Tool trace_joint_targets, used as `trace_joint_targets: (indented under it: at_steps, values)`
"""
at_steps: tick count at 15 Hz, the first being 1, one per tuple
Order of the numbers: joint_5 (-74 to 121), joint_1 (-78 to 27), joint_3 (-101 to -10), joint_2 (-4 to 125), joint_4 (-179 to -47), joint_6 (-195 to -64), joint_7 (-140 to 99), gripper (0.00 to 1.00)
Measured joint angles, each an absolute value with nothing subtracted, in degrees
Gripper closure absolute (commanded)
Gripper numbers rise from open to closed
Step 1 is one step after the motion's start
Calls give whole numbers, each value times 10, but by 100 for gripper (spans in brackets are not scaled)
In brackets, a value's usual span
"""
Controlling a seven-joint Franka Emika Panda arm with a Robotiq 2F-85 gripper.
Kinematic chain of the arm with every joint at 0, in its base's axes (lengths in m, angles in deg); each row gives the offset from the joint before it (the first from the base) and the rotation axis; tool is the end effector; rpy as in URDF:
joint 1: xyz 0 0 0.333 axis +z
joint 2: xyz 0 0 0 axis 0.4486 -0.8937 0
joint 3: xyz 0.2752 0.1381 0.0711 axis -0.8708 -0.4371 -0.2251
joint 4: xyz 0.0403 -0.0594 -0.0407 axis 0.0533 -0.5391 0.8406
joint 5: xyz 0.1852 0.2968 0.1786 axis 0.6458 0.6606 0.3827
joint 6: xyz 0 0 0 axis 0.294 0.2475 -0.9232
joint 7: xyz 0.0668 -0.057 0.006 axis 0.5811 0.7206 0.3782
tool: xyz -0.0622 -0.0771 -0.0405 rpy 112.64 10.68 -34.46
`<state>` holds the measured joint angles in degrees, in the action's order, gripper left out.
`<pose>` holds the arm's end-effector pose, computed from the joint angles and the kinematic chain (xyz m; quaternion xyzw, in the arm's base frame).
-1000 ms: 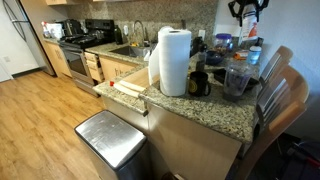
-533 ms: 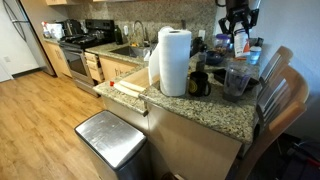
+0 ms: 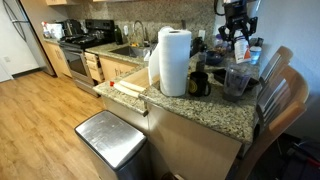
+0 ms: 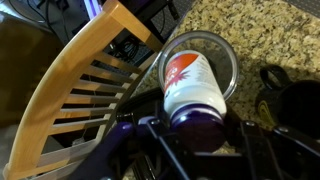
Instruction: Take the bottle and put it in the cup
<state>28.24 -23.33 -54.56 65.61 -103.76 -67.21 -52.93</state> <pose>0.5731 -0.0091 0.5448 0.9252 -0.3260 -0.1867 0.0543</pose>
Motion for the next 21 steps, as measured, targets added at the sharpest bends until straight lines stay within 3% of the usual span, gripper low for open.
trace_joint_targets:
  at_steps: [8,9,10,13,21]
  values:
    - [284,-234,-548,659,-1058,-694,-545,67]
    - [284,-233,-550,662,-1065,-707,-554,19]
    - [284,-232,-552,665,-1072,-722,-566,18]
    - [284,-230,-560,678,-1100,-771,-606,0]
    - [280,-230,-572,739,-1195,-896,-698,0]
